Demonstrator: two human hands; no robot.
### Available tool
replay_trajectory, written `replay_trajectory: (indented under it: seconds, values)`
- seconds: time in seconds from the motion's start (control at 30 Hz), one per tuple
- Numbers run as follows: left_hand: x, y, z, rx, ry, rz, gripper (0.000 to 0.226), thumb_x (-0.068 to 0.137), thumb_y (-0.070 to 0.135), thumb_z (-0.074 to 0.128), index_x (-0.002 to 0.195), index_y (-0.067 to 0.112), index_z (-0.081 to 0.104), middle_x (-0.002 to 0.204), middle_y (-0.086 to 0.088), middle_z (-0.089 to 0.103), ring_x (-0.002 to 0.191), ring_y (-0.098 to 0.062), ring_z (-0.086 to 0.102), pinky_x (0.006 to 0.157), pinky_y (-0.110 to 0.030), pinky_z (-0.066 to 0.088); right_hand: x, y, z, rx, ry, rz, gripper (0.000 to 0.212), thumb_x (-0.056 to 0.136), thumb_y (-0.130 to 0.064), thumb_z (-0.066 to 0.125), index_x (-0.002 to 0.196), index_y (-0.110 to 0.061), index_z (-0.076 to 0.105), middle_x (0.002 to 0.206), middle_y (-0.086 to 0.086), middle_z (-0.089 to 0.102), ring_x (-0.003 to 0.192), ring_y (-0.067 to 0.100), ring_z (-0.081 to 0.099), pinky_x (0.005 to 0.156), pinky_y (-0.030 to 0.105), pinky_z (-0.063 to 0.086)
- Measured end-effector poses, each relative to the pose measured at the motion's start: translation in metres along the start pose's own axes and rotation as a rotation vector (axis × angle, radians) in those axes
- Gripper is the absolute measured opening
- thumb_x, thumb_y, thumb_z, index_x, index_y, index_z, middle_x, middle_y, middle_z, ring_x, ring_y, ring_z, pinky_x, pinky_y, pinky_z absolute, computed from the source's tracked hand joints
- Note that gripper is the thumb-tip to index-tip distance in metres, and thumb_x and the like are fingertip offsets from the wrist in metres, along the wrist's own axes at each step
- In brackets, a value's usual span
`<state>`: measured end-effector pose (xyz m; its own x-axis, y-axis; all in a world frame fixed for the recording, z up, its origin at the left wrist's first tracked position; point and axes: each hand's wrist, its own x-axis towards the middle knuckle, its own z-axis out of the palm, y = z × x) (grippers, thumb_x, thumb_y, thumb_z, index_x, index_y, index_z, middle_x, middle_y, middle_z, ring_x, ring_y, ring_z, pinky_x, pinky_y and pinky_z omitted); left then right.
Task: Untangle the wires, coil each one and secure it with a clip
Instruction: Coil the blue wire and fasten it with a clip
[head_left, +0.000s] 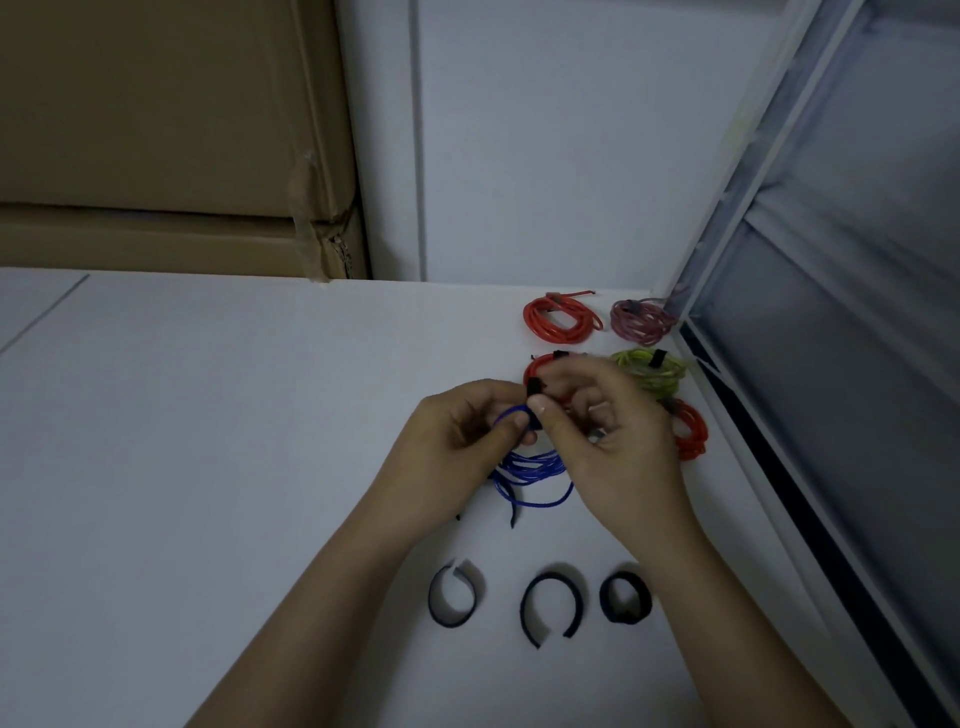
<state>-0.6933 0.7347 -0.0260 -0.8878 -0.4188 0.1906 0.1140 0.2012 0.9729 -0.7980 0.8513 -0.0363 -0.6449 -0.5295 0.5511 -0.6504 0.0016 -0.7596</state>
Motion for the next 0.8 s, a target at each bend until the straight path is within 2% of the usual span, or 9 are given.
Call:
replay_trajectory:
  seconds: [0.03,0.1,0.2,0.3,0.43,0.53,0.63,0.7,0.8]
  values:
    - [0.0,0.0,0.001,-0.026,0.009,-0.005,0.024,0.093,0.0,0.056,0.104,0.021,0.062,0.082,-0.003,0.073,0.081,-0.013,0.07,0.077,-0.022,0.054,0.0,-0.001,0.0,0.031,-0.005,0.025,0.021,0.084,-0.014,0.068,0.101,-0.025,0.063,0.089,0.0,0.06,0.073,0.009,0.053,0.066,0.012,0.045]
    - [0.0,0.001,0.002,-0.063,0.037,-0.006,0.024,0.092,0.001,0.057,0.106,0.02,0.054,0.082,-0.008,0.073,0.081,-0.018,0.07,0.076,-0.024,0.055,0.0,-0.001,-0.002,-0.084,0.012,-0.075,0.015,0.085,-0.018,0.066,0.1,-0.02,0.067,0.095,-0.001,0.059,0.083,0.007,0.054,0.074,0.012,0.043]
    - [-0.001,0.002,0.002,-0.018,0.073,0.021,0.022,0.092,0.003,0.058,0.101,0.019,0.048,0.081,-0.006,0.073,0.079,-0.014,0.07,0.074,-0.021,0.052,0.001,0.005,-0.003,-0.331,-0.025,-0.281,0.023,0.092,-0.021,0.055,0.101,-0.01,0.073,0.102,0.002,0.064,0.099,0.016,0.055,0.089,0.018,0.041]
    - [-0.001,0.003,0.001,0.072,0.121,0.067,0.02,0.092,0.006,0.059,0.094,0.022,0.047,0.084,0.0,0.074,0.082,-0.014,0.069,0.078,-0.03,0.054,0.002,0.007,-0.004,-0.344,-0.133,-0.326,0.031,0.094,-0.02,0.049,0.113,-0.005,0.068,0.105,0.005,0.067,0.101,0.015,0.053,0.093,0.015,0.038]
    - [-0.003,0.002,0.0,0.228,0.204,0.104,0.025,0.092,0.011,0.062,0.087,0.031,0.047,0.085,0.012,0.073,0.085,-0.004,0.068,0.079,-0.031,0.053,0.002,0.005,-0.003,-0.348,-0.233,-0.267,0.035,0.095,-0.026,0.045,0.117,-0.008,0.064,0.105,0.003,0.064,0.099,0.016,0.053,0.088,0.014,0.038]
    - [-0.004,0.001,0.002,0.338,0.244,0.123,0.025,0.092,0.018,0.063,0.087,0.034,0.045,0.085,0.016,0.072,0.084,-0.002,0.067,0.075,-0.038,0.053,0.001,0.004,0.002,-0.45,-0.166,-0.334,0.026,0.093,-0.02,0.046,0.104,-0.006,0.065,0.094,0.006,0.064,0.091,0.016,0.05,0.078,0.023,0.04]
    - [-0.005,0.001,0.003,0.453,0.295,0.2,0.023,0.091,0.024,0.065,0.088,0.031,0.043,0.082,0.013,0.072,0.078,-0.008,0.068,0.068,-0.039,0.054,-0.002,0.006,0.009,-0.502,-0.092,-0.346,0.022,0.091,-0.014,0.045,0.099,-0.004,0.063,0.091,0.009,0.062,0.09,0.016,0.046,0.075,0.027,0.039]
    - [-0.004,0.0,0.002,0.507,0.303,0.234,0.018,0.089,0.032,0.064,0.089,0.03,0.046,0.079,0.013,0.071,0.074,-0.009,0.067,0.064,-0.034,0.054,-0.004,0.009,0.012,-0.497,-0.08,-0.326,0.023,0.091,-0.013,0.042,0.1,-0.004,0.061,0.091,0.01,0.061,0.091,0.017,0.045,0.077,0.029,0.039]
    - [-0.003,-0.001,-0.002,0.507,0.274,0.248,0.016,0.084,0.04,0.065,0.09,0.025,0.063,0.074,0.02,0.066,0.077,0.001,0.064,0.06,-0.01,0.045,-0.007,0.011,0.012,-0.456,-0.105,-0.256,0.023,0.09,-0.014,0.038,0.104,-0.008,0.055,0.095,0.009,0.057,0.094,0.015,0.043,0.08,0.028,0.038]
